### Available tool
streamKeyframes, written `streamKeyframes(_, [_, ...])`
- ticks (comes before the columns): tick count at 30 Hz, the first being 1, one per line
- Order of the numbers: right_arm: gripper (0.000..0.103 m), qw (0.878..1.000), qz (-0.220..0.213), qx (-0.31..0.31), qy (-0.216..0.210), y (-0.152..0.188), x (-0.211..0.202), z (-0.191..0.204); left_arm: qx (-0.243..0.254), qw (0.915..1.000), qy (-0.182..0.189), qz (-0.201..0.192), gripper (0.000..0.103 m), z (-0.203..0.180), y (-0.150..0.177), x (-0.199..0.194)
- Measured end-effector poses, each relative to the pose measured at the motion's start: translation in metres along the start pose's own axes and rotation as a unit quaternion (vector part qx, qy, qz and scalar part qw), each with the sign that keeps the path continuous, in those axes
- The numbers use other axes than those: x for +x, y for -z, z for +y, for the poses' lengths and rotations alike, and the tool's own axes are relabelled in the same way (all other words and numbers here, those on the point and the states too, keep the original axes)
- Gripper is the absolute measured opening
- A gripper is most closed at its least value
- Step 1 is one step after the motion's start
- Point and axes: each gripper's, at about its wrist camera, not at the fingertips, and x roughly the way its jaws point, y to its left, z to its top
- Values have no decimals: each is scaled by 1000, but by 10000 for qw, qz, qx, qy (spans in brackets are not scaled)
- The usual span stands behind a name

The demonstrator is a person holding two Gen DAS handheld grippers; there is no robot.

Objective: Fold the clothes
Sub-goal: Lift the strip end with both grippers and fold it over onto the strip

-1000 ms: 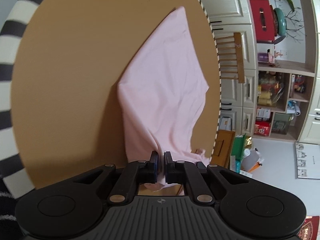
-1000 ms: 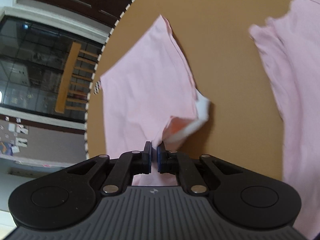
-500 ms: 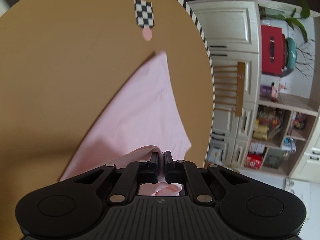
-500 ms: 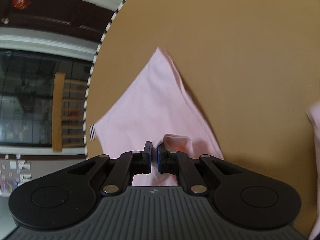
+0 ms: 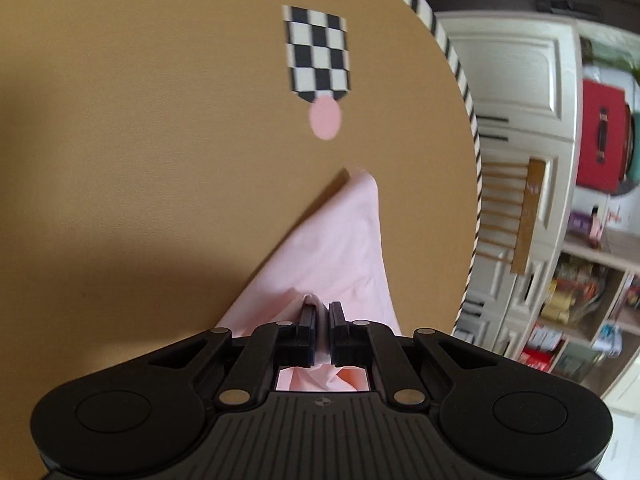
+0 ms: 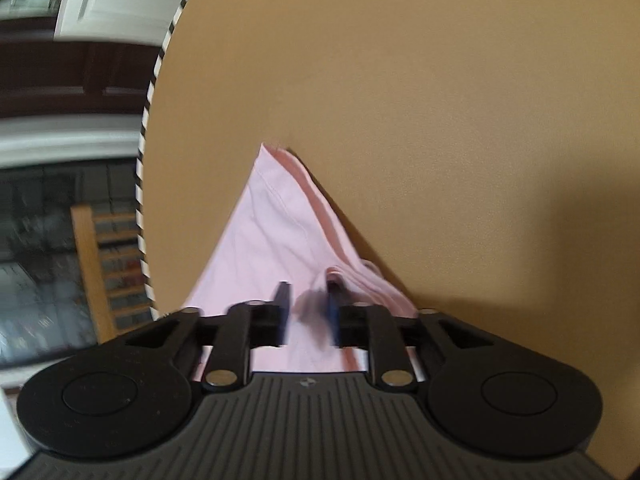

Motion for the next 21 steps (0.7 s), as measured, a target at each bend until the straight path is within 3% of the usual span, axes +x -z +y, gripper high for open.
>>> streamKeyframes(2, [40,9998,-155,63,-114,-2,-10,2,-42,10000,33,-51,6,0,-2,1])
streamKeyframes(6, [49,9981,-582,-81,-209,0,-37,7,-130,9995,190,-211,8,0,-6,0])
streamKeyframes(8, [49,9973,-653,-238,-236,9,-47,9,-211,9991,243,-259,20,1,-5,-1])
streamKeyframes(9, [49,9984,-421,-293,-258,19,-45,8,-242,9990,275,-269,27,3,-4,-2])
streamKeyframes(11, [49,9989,-3,-379,-279,39,-39,5,-266,9986,358,-296,29,5,-3,-5])
streamKeyframes(14, [48,9993,196,-284,-155,59,-24,-5,-261,9985,377,-315,29,7,0,-7])
streamKeyframes(18, [33,9992,84,37,-380,58,-13,-12,-392,9979,474,-206,29,10,7,-7])
streamKeyframes(19, [20,9990,56,117,-436,58,-10,-14,-410,9978,496,-176,28,11,8,-7])
streamKeyframes(21, [16,9981,0,277,-549,58,-4,-17,-408,9975,548,-162,25,11,10,-6])
